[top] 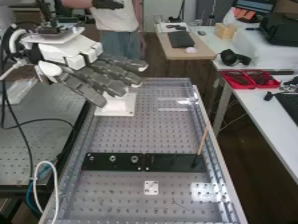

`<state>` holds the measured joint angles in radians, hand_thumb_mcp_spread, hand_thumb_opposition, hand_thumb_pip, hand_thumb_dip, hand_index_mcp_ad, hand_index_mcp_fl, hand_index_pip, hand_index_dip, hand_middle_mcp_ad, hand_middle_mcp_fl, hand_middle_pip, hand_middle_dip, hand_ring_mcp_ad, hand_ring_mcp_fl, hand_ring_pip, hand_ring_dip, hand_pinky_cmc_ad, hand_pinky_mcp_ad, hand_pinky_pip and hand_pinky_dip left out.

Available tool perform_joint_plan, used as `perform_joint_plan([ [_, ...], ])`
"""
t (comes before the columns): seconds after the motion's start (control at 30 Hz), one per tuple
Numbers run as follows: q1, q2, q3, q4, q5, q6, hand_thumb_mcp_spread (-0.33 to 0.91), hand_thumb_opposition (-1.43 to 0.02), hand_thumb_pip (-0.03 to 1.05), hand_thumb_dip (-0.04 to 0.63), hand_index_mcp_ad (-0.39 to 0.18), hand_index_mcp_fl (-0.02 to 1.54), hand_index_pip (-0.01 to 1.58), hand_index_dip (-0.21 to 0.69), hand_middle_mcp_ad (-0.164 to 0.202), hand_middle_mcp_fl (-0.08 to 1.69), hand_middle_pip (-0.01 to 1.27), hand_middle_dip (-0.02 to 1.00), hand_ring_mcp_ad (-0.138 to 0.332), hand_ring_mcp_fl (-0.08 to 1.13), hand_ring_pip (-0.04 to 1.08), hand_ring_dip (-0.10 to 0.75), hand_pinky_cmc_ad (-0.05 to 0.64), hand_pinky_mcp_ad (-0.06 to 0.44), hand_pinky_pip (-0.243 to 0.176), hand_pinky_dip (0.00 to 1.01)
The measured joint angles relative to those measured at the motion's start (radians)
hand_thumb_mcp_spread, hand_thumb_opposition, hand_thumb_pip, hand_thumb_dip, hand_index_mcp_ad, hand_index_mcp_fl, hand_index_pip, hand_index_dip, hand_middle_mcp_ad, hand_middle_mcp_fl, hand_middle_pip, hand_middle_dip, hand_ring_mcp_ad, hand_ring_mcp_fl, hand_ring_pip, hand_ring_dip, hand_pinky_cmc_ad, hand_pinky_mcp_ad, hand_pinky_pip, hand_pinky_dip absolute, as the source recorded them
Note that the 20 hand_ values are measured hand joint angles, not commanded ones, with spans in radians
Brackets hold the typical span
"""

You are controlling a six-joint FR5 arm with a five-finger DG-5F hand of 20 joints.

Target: Grab the larger nut and place it in the white container

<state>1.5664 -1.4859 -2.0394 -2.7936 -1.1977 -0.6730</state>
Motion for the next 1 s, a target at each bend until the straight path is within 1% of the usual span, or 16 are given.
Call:
perform_joint_plan([
  [0.2,-0.008,-0.013,-0.034,0.035,0.035,0.022,0.19,-0.73,0.48,0.051,-0.056,0.05,0.09,-0.11,0.075,0.01,0.16,0.12,0.216,0.02,0.09,0.016,0.318,0.243,-0.075,0.31],
  [0.33,-0.007,-0.019,-0.065,0.072,0.066,0.05,0.2,-0.75,0.48,0.061,-0.056,0.06,0.09,-0.11,0.075,0.01,0.16,0.13,0.216,0.02,0.09,0.016,0.318,0.243,-0.075,0.32],
  [0.37,-0.006,-0.021,-0.076,0.085,0.078,0.06,0.22,-0.75,0.48,0.079,-0.059,0.06,0.09,-0.11,0.075,0.01,0.15,0.13,0.216,0.02,0.09,0.016,0.318,0.243,-0.075,0.32],
  [0.4,-0.005,-0.021,-0.081,0.091,0.083,0.064,0.21,-0.75,0.5,0.079,-0.065,0.05,0.09,-0.112,0.075,0.01,0.15,0.13,0.216,0.02,0.09,0.016,0.318,0.243,-0.075,0.32],
  [0.47,0.002,-0.025,-0.105,0.119,0.112,0.078,0.23,-0.74,0.54,0.096,-0.07,0.06,0.14,-0.112,0.075,0.01,0.15,0.13,0.216,0.02,0.09,0.016,0.318,0.246,-0.075,0.34],
  [0.57,0.016,-0.031,-0.138,0.161,0.154,0.084,0.23,-0.76,0.54,0.093,-0.087,0.05,0.2,-0.108,0.075,0.01,0.15,0.13,0.215,0.02,0.09,0.017,0.318,0.243,-0.075,0.34],
  [0.6,0.019,-0.033,-0.144,0.169,0.161,0.084,0.23,-0.76,0.54,0.106,-0.089,0.05,0.21,-0.108,0.077,0.01,0.15,0.13,0.218,0.02,0.09,0.017,0.318,0.243,-0.075,0.34],
  [0.67,0.029,-0.04,-0.167,0.205,0.19,0.089,0.23,-0.76,0.55,0.11,-0.099,0.05,0.27,-0.108,0.075,0.01,0.15,0.13,0.22,0.02,0.09,0.017,0.318,0.243,-0.075,0.34],
  [0.8,0.041,-0.053,-0.188,0.239,0.218,0.099,0.23,-0.77,0.56,0.126,-0.103,0.06,0.39,-0.108,0.077,0.01,0.15,0.13,0.22,0.02,0.09,0.017,0.318,0.248,-0.075,0.35],
  [0.83,0.046,-0.059,-0.197,0.259,0.229,0.098,0.25,-0.77,0.56,0.126,-0.103,0.06,0.44,-0.108,0.075,0.01,0.15,0.13,0.22,0.02,0.09,0.017,0.318,0.248,-0.075,0.36],
  [0.87,0.049,-0.066,-0.203,0.275,0.237,0.098,0.24,-0.77,0.58,0.141,-0.106,0.06,0.48,-0.108,0.077,0.01,0.16,0.13,0.22,0.02,0.09,0.017,0.314,0.248,-0.075,0.36],
  [0.9,0.052,-0.073,-0.206,0.284,0.243,0.098,0.26,-0.77,0.6,0.15,-0.103,0.06,0.53,-0.106,0.077,0.01,0.16,0.14,0.222,0.02,0.09,0.017,0.312,0.248,-0.075,0.36],
  [0.93,0.053,-0.081,-0.208,0.289,0.248,0.099,0.26,-0.77,0.64,0.161,-0.106,0.05,0.6,-0.105,0.077,0.01,0.16,0.14,0.222,0.02,0.09,0.017,0.332,0.25,-0.079,0.37],
  [1.0,0.055,-0.1,-0.209,0.296,0.256,0.105,0.26,-0.79,0.64,0.171,-0.117,0.06,0.69,-0.101,0.075,0.01,0.15,0.14,0.222,0.01,0.08,0.017,0.332,0.25,-0.087,0.36],
])
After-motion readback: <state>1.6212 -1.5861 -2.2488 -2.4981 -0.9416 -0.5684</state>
